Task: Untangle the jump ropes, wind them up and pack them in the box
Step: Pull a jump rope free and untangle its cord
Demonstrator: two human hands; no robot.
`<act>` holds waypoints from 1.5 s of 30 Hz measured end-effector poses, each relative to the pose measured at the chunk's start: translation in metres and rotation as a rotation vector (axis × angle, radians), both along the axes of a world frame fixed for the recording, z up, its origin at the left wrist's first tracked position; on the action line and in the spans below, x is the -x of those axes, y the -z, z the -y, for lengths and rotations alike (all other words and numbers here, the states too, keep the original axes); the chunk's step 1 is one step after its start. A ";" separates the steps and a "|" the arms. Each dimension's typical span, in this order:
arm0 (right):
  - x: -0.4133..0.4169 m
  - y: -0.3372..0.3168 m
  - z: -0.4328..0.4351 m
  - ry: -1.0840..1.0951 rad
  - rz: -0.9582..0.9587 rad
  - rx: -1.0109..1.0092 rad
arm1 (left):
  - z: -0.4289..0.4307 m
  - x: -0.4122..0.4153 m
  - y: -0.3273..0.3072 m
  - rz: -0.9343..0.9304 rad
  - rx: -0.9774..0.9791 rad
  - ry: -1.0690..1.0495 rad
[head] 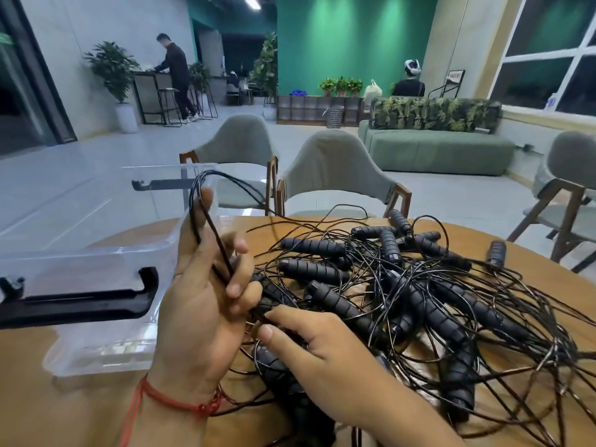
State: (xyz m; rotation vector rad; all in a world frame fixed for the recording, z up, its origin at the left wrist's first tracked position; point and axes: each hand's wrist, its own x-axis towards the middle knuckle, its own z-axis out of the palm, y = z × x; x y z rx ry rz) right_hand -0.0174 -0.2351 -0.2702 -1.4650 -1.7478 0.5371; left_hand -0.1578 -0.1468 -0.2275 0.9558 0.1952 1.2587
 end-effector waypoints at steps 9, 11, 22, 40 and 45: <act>-0.013 -0.002 0.004 0.063 -0.018 -0.008 | 0.001 -0.011 0.003 -0.078 -0.042 -0.079; -0.015 -0.005 0.004 0.095 -0.129 -0.033 | -0.002 -0.013 0.007 -0.179 -0.002 -0.057; -0.047 -0.044 -0.034 0.114 -1.130 0.074 | 0.012 -0.032 0.031 -0.678 -0.192 0.165; -0.073 -0.058 -0.063 0.222 -1.157 0.118 | 0.016 -0.056 0.056 -0.477 0.009 0.168; -0.053 -0.017 -0.001 0.135 -0.747 0.280 | 0.002 -0.049 0.048 -0.200 0.261 0.123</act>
